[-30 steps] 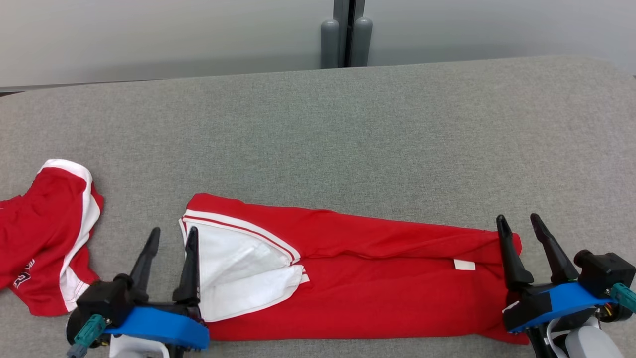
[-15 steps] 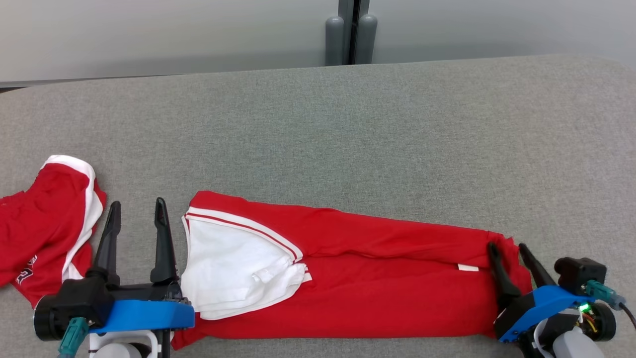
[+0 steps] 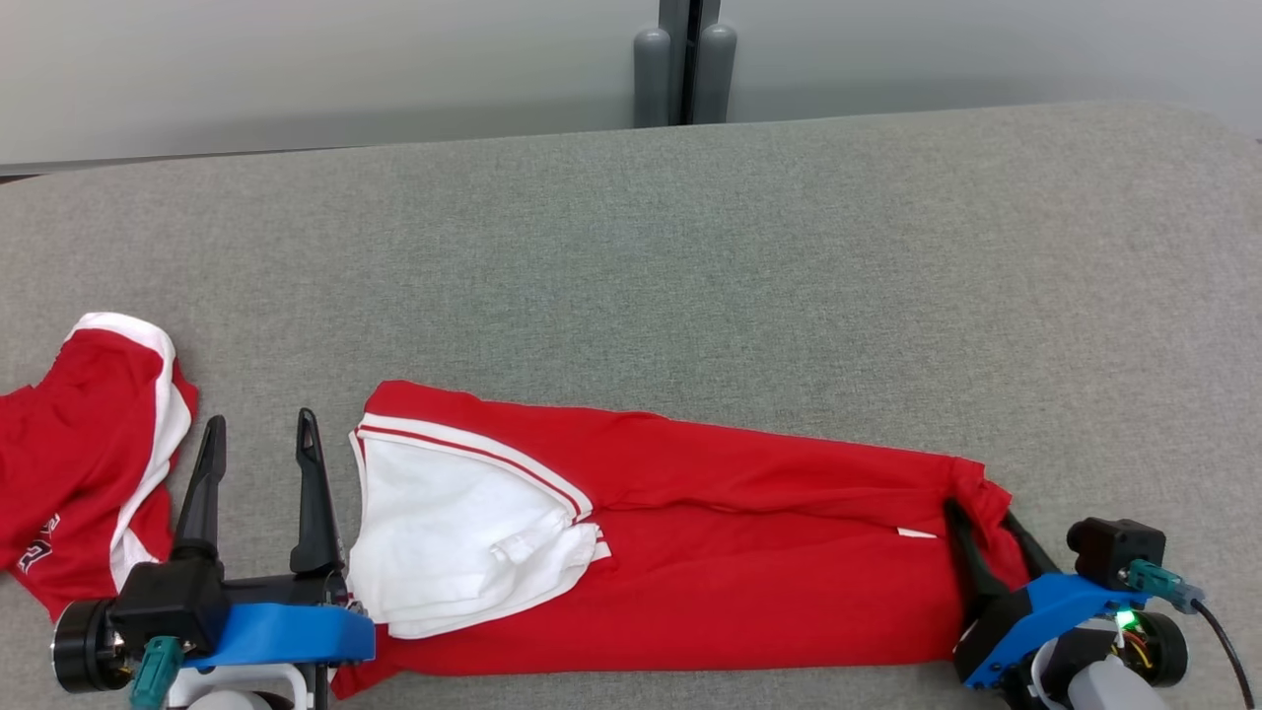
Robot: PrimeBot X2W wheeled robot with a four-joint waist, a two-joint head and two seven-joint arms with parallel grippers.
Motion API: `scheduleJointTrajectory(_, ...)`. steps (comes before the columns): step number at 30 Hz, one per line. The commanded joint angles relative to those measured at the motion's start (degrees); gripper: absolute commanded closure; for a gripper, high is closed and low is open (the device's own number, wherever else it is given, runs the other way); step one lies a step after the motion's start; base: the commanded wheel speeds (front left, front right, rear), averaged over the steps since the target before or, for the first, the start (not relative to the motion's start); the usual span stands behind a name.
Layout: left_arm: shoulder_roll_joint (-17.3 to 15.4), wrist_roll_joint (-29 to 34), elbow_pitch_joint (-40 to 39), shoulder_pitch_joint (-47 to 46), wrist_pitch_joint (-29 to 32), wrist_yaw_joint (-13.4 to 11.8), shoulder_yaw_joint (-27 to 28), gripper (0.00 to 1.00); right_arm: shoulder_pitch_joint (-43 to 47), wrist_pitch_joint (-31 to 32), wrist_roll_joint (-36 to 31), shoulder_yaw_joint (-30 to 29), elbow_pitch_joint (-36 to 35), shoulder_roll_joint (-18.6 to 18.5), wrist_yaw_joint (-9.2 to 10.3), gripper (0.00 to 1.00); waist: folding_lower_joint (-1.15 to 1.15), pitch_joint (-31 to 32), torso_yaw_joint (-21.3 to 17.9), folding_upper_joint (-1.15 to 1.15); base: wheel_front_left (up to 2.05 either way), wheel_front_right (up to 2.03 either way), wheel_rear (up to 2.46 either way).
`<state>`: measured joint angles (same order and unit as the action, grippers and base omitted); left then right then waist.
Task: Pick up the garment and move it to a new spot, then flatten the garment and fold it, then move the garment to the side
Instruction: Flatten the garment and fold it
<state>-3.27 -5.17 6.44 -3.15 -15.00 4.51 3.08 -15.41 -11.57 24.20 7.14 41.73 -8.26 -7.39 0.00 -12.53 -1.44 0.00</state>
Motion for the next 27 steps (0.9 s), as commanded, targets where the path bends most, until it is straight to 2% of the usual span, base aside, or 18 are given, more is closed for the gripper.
scheduleJointTrajectory(1,0.1,0.9,0.3,-0.4,-0.2,-0.5,0.4,0.0,1.7,2.1,0.5,2.2,2.2,2.0,-0.19,1.0,0.0,-0.1,-0.2,0.0,0.0,0.0,0.0)
scheduleJointTrajectory(7,0.3,1.6,0.7,-0.5,-0.2,-0.8,1.1,0.0,-0.8,0.0,1.5,2.1,1.3,-1.1,-0.06,1.0,0.0,0.1,-0.9,0.0,0.0,0.0,0.0)
scheduleJointTrajectory(17,0.3,1.9,1.4,0.4,-0.2,-1.2,1.6,0.0,-4.6,-1.8,1.6,-7.0,3.1,-12.7,-0.09,1.0,0.0,1.4,-1.7,0.0,0.0,0.0,0.0)
scheduleJointTrajectory(21,0.4,1.9,1.5,0.6,-0.2,-1.1,2.0,0.0,-5.6,-1.8,0.6,-8.3,3.5,-14.0,-0.1,1.0,0.0,1.8,-1.8,0.0,0.0,0.0,0.0)
scheduleJointTrajectory(27,0.4,1.6,1.9,1.2,-0.2,-1.1,1.7,0.0,-5.6,-1.6,-0.3,-5.0,1.5,-11.3,-0.11,1.0,0.0,2.4,-1.7,0.0,0.0,0.0,0.0)
